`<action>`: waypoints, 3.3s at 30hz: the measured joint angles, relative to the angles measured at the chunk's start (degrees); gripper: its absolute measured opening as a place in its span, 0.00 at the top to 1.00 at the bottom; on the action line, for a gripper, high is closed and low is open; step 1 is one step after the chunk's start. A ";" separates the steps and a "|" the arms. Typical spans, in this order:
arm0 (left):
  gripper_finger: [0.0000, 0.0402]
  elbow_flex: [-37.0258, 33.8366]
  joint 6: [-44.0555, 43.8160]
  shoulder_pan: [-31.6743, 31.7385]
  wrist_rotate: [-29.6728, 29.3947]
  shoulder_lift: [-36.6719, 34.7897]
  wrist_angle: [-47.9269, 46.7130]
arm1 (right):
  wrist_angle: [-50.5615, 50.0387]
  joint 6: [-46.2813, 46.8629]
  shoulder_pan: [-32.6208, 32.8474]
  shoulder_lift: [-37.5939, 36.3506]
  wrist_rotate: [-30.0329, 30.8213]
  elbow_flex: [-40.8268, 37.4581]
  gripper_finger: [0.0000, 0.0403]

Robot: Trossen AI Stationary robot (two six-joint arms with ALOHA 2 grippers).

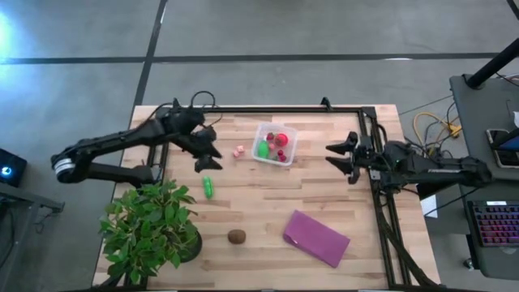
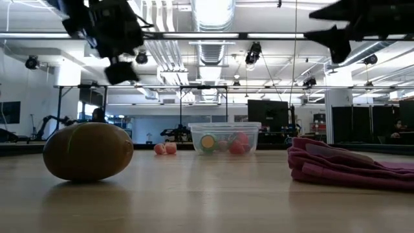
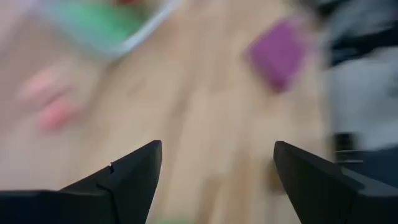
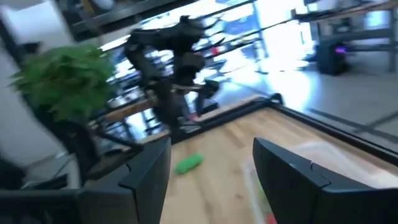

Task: Pick and placing Produce into tupperware
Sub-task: Put the green peas in the transparent bin

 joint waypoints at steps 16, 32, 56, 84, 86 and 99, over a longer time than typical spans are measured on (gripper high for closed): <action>0.27 4.71 -54.79 0.00 -20.41 2.63 -10.28 | 0.22 3.87 -0.02 -1.68 5.05 -5.77 0.46; 0.27 5.20 -71.87 -5.25 -30.96 1.77 -29.83 | 1.02 0.90 0.00 -1.83 -6.34 -5.84 0.46; 0.27 4.96 -68.40 -6.54 -32.07 14.54 -29.91 | 5.43 18.61 -0.02 -3.73 -5.90 -15.30 0.46; 0.27 4.59 -100.59 -30.78 -38.43 16.39 -22.34 | 1.10 17.43 -0.02 -2.70 -5.88 -15.30 0.46; 0.27 4.59 -100.55 -30.76 -38.43 16.94 -22.40 | 1.10 17.41 -0.02 -2.73 -5.88 -15.30 0.46; 0.27 4.97 -100.94 -31.42 -36.62 26.01 -22.13 | 1.10 17.41 -0.02 -2.73 -5.90 -15.25 0.46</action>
